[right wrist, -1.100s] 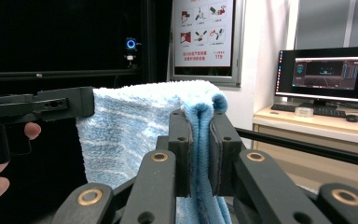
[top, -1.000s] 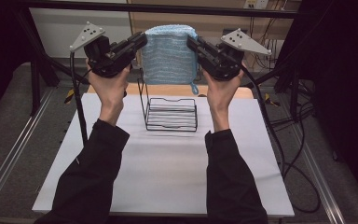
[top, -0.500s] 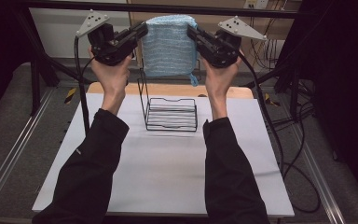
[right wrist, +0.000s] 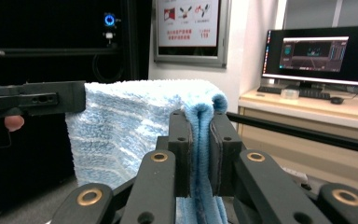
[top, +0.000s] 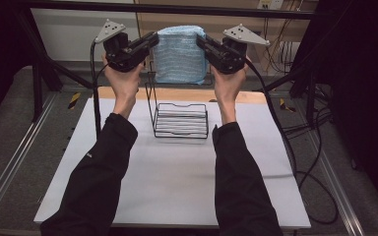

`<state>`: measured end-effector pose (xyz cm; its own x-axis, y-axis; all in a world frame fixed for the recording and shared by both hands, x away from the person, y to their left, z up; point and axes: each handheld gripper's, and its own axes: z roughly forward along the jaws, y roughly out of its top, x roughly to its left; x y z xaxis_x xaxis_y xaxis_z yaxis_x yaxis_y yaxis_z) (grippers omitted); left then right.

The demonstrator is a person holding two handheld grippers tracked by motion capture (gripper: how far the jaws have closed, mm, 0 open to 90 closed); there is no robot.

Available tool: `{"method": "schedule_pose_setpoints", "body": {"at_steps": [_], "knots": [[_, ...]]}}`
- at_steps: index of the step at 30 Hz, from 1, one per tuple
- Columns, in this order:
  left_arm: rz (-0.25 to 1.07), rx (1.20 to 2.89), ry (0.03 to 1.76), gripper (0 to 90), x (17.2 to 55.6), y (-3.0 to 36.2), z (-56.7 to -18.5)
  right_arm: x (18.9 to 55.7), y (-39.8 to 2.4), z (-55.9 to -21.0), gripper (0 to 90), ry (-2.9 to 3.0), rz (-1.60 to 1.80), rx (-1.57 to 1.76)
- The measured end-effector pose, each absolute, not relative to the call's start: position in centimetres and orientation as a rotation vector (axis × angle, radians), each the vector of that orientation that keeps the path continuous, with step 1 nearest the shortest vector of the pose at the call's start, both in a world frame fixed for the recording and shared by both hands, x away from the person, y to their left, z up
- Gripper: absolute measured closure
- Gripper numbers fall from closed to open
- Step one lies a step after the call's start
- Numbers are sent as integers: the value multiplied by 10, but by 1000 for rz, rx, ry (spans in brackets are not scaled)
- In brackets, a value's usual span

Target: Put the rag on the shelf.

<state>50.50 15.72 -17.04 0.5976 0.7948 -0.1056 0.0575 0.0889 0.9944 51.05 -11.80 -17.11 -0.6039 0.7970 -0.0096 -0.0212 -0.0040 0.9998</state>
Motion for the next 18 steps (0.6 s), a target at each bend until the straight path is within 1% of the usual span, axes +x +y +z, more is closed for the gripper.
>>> {"method": "schedule_pose_setpoints", "body": {"at_steps": [18], "knots": [[612,1473,777,815,508,164,-202,510,-120,-203,818,1718,1647,845]]}}
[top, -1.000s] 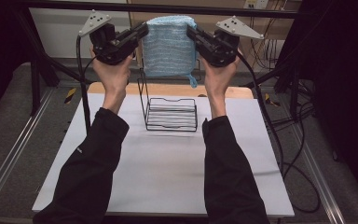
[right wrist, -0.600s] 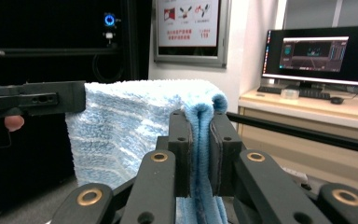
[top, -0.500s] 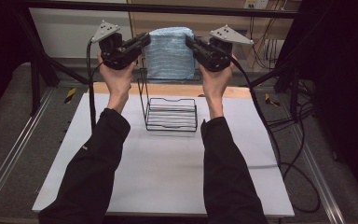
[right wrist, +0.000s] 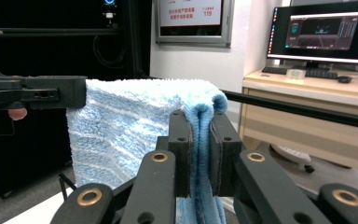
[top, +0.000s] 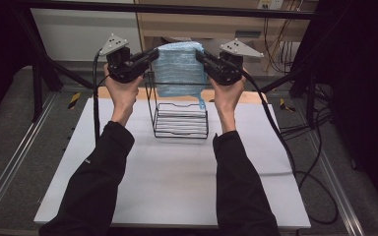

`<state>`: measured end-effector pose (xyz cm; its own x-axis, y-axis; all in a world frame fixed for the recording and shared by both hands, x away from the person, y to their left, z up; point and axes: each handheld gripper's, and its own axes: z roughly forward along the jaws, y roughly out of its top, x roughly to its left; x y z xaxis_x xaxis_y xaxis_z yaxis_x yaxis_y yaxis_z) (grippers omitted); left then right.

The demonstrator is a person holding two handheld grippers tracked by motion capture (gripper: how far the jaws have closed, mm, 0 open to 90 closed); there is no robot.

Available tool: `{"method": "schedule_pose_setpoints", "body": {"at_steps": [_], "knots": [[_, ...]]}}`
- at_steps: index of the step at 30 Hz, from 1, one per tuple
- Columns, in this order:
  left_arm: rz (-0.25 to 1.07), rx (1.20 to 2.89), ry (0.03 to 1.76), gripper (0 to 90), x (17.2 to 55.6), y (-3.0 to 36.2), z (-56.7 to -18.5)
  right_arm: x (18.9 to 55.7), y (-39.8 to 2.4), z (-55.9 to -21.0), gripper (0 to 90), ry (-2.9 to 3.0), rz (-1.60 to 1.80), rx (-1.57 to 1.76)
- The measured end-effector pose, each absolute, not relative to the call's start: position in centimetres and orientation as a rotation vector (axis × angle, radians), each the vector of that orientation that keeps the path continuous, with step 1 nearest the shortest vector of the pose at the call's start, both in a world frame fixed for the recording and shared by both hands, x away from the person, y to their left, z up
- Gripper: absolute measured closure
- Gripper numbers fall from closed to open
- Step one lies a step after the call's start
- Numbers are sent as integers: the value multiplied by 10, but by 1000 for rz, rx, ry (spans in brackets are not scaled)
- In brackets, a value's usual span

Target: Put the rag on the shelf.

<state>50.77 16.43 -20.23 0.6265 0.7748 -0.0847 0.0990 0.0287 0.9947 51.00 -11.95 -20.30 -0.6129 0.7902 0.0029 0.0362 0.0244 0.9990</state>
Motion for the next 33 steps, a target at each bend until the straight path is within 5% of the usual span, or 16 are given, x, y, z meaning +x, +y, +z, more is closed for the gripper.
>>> {"method": "schedule_pose_setpoints", "body": {"at_steps": [33], "knots": [[524,1630,722,808,476,171,-213,477,-132,-222,805,1899,1649,872]]}}
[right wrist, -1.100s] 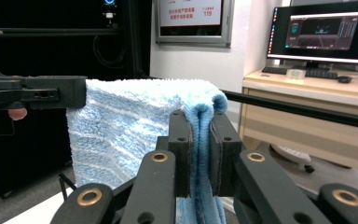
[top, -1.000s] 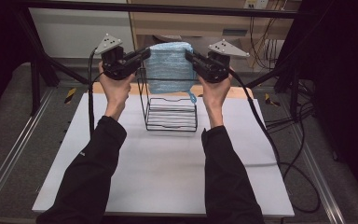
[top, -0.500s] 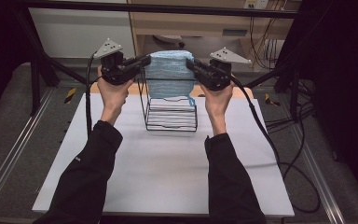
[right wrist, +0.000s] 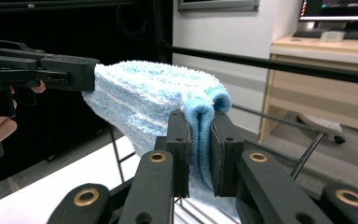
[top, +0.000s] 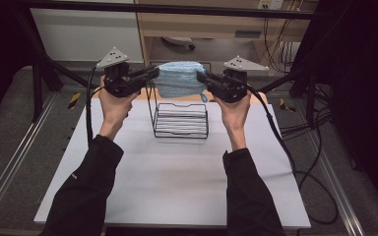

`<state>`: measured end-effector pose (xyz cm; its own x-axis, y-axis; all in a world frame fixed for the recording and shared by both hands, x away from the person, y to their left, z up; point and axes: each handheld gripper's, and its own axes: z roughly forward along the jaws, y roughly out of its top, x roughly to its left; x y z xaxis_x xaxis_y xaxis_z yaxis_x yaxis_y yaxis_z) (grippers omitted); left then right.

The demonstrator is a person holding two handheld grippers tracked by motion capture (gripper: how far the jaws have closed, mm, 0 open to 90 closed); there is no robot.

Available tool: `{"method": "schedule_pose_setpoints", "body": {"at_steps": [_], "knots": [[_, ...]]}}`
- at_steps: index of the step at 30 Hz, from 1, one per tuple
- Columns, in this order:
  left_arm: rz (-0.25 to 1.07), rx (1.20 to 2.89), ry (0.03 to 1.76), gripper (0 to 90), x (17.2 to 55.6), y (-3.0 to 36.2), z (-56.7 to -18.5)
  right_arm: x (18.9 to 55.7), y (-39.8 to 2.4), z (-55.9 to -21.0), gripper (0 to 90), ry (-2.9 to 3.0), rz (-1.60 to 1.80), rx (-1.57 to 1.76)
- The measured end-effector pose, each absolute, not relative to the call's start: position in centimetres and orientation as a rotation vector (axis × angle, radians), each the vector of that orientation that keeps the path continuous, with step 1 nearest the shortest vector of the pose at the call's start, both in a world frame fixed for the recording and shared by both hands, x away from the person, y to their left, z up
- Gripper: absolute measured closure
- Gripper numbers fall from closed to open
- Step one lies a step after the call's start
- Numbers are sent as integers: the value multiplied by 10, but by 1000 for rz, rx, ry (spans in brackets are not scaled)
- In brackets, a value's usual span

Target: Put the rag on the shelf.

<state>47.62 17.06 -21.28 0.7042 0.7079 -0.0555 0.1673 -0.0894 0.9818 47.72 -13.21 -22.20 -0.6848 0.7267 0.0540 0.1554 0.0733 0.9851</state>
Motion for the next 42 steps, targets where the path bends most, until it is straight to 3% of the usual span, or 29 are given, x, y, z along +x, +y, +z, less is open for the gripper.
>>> {"method": "schedule_pose_setpoints", "body": {"at_steps": [14,23,36,42], "knots": [[474,1704,766,775,466,171,-223,468,-135,-234,796,1999,1623,875],[440,1673,806,718,464,178,-201,467,-136,-237,796,2012,1616,862],[366,1753,831,857,471,159,-207,466,-136,-242,773,2018,1595,822],[381,1791,830,865,467,157,-215,464,-134,-244,660,2021,1586,817]]}}
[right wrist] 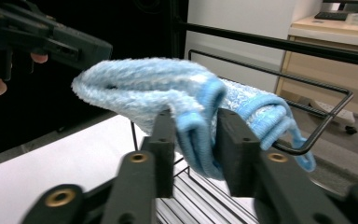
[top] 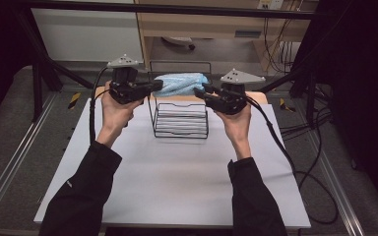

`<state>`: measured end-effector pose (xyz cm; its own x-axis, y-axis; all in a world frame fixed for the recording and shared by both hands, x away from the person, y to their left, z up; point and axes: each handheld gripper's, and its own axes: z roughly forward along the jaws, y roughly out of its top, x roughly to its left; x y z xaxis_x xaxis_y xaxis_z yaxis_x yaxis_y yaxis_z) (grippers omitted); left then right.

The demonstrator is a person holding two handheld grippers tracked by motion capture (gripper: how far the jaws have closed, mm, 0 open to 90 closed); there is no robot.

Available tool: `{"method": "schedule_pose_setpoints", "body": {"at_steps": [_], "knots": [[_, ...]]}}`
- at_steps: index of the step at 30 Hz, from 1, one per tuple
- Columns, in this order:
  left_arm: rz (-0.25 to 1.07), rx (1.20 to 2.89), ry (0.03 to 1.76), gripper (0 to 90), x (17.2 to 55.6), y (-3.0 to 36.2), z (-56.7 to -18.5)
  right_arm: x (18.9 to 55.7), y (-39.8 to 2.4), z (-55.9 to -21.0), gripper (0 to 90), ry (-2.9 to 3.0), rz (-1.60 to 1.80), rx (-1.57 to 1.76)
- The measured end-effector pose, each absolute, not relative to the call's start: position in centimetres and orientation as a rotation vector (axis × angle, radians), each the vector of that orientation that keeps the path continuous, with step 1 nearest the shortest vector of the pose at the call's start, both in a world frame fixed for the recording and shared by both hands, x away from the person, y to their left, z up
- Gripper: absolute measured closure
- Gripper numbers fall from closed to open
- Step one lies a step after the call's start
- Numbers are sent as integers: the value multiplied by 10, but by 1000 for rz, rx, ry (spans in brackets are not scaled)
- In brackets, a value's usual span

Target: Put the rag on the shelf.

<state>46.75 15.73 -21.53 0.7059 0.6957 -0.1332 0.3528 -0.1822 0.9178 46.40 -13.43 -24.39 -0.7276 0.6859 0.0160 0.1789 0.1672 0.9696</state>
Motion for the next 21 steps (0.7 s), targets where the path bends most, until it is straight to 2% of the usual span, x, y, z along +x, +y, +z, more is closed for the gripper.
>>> {"method": "schedule_pose_setpoints", "body": {"at_steps": [11,21], "knots": [[403,1812,818,872,464,158,-224,457,-137,-241,453,2006,1606,805],[412,1824,823,879,465,155,-233,452,-138,-234,414,2004,1641,795]]}}
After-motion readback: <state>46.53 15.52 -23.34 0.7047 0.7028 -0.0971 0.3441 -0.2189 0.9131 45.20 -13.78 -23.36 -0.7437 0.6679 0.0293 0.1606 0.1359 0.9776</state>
